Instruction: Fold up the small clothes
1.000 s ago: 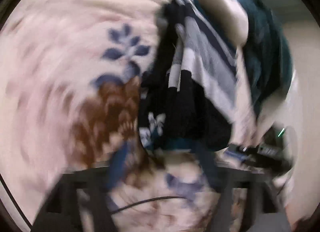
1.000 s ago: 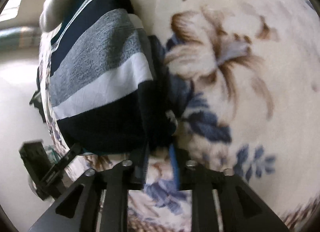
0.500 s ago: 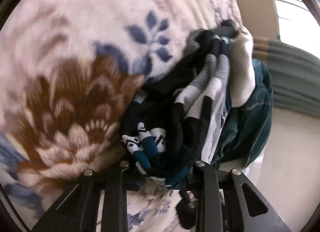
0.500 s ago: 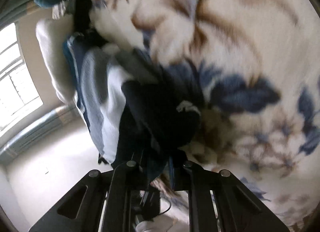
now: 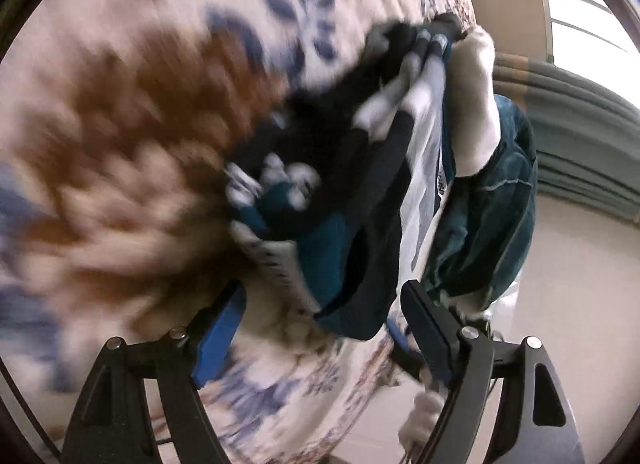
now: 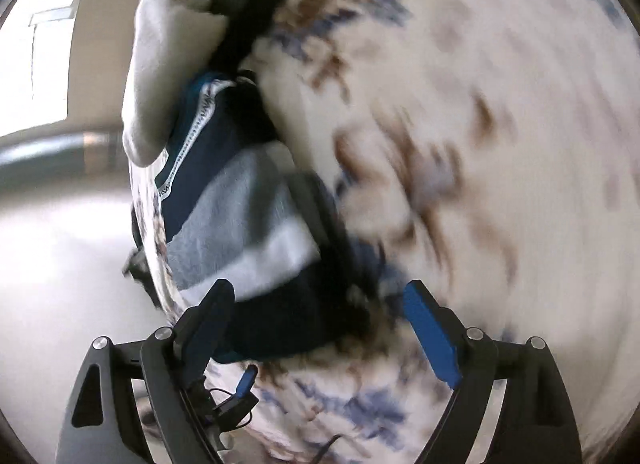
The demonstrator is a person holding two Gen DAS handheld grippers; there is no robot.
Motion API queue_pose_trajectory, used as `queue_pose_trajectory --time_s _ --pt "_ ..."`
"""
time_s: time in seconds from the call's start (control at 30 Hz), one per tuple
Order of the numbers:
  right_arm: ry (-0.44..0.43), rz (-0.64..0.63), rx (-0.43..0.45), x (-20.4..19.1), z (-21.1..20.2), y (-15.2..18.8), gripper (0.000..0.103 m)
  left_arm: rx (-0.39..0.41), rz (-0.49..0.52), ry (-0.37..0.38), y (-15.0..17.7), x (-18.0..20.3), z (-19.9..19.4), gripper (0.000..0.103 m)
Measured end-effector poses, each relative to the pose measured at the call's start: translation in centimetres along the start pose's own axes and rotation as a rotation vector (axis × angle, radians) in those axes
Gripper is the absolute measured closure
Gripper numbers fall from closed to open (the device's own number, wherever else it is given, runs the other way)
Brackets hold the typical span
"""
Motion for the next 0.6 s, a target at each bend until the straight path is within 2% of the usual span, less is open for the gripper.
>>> queue_pose_trajectory --time_s 0.07,0.17,0.27,0.37,0.43,0.5,0.53,0.57,0.6 --pt "-0.002 -0.073 -0.013 -1.2 1.0 -3.0 0.015 0.017 0.004 0.018 0.0 0.0 2.4 0.025" --pt "-0.064 -0.171 -0.058 -3.8 3.9 -7.9 0.015 0.045 -0.001 0.048 -0.2 0.5 4.9 0.025" --pt "-0.132 -0.255 -0.151 -6.7 8.6 -12.1 0.015 0.097 -0.018 0.062 -0.9 0.3 5.5 0.024" --pt "-0.149 -0.331 -0.246 -9.0 12.3 -13.9 0.009 0.155 -0.048 0.095 -2.0 0.0 5.4 0.024" --pt "-0.191 -0.362 -0.258 -10.5 12.9 -14.5 0.007 0.179 -0.050 0.108 -2.4 0.0 5.4 0.024" --pt "-0.241 -0.380 -0.258 -11.7 13.0 -14.5 0.009 0.202 -0.041 0.131 -2.7 0.2 5.1 0.025" --pt "-0.248 -0.388 -0.261 -12.1 13.3 -14.2 0.032 0.209 -0.033 0.142 -3.0 0.4 4.8 0.026" --pt "-0.230 -0.399 -0.276 -12.3 13.8 -13.7 0.071 0.217 -0.017 0.155 -3.4 0.7 4.4 0.031" --pt "-0.209 -0.402 -0.278 -12.3 14.0 -13.2 0.074 0.222 0.002 0.156 -4.1 1.1 3.7 0.048"
Point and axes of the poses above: each gripper's, at about its wrist camera, not at the fingertips, and z roughly the way its jaws point, x to its right, y to its underside, the point moved 6 cm from there along z, roughly the way its jaws point, and after that the axes turned 7 degrees about y, right-handed, at the moved point
